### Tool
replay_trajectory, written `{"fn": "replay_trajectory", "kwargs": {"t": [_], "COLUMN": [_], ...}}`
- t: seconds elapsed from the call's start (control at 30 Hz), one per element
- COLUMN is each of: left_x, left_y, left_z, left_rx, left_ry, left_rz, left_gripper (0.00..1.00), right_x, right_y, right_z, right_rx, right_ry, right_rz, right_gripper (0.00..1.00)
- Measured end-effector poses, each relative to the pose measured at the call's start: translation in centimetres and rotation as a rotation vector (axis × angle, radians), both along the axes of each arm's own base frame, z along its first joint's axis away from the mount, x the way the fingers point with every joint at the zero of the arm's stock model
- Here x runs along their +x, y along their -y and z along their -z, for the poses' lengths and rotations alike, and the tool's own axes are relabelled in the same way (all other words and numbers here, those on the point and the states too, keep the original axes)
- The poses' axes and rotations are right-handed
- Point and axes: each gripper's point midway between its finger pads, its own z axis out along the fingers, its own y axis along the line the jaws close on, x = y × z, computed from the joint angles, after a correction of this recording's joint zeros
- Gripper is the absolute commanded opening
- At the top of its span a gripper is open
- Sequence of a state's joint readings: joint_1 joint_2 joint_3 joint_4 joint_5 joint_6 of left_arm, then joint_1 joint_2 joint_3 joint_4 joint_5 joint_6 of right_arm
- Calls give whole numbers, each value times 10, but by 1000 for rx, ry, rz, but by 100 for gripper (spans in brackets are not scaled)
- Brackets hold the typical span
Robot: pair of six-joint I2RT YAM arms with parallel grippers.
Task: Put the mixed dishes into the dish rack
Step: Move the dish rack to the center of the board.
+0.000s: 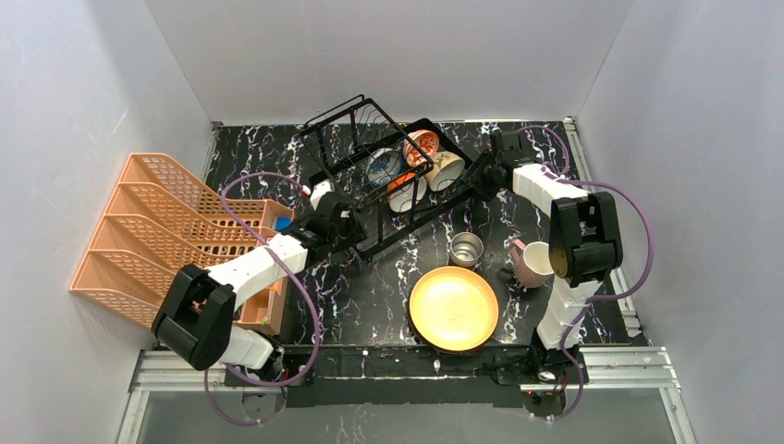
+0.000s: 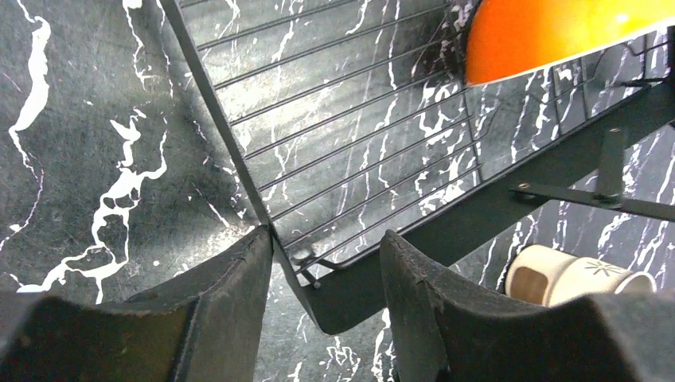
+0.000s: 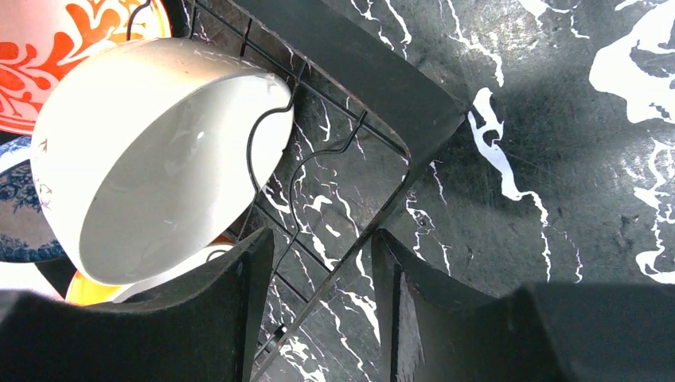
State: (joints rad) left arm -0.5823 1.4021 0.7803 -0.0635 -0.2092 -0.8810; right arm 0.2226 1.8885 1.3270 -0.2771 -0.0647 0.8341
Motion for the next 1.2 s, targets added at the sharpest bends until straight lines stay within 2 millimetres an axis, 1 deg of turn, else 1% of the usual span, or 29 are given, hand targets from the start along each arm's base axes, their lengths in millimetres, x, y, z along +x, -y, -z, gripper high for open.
{"fn": "replay_trajectory", "kwargs": {"t": [0.1, 0.2, 0.3, 0.4, 0.43, 0.53, 0.57, 0.63, 0.7, 0.73, 0.93, 1.1, 1.2], "left_x": [3, 1, -1, -3, -5, -10, -9, -5, -2, -1, 6, 28, 41], "left_y": [-2, -9, -18, -29, -33, -51, -56, -67, -79, -86, -124, -143, -150], "left_z": [-11, -17, -26, -40, -42, -43, -47, -56, -62, -65, -68, -80, -77], "left_rx": [21, 62, 99, 118, 127, 160, 164, 162, 158, 157, 179, 171, 154], "left_ry": [20, 19, 26, 47, 42, 17, 19, 32, 43, 45, 18, 29, 25], "left_rz": [12, 7, 4, -6, -7, -24, -35, -61, -86, -101, -172, -208, -214], "left_gripper": [55, 59, 60, 61, 61, 61, 61, 61, 61, 61, 63, 64, 64], "right_x": [-1, -2, -4, -9, -12, -25, -31, -44, -58, -67, -118, -160, -178], "right_y": [0, -1, -2, -3, -5, -13, -16, -23, -29, -32, -54, -79, -96], "right_z": [-1, -11, -36, -68, -80, -109, -116, -124, -125, -123, -109, -98, -88], "right_rx": [1, 8, 22, 37, 43, 69, 78, 96, 107, 112, 117, 137, 149], "right_ry": [-1, 15, 64, 133, 160, 221, 238, 253, 257, 250, 227, 204, 181], "right_rz": [-5, -8, -8, -10, -11, -20, -26, -36, -44, -46, -55, -90, -118], "right_gripper": [57, 58, 59, 59, 59, 59, 60, 60, 60, 60, 60, 60, 61]}}
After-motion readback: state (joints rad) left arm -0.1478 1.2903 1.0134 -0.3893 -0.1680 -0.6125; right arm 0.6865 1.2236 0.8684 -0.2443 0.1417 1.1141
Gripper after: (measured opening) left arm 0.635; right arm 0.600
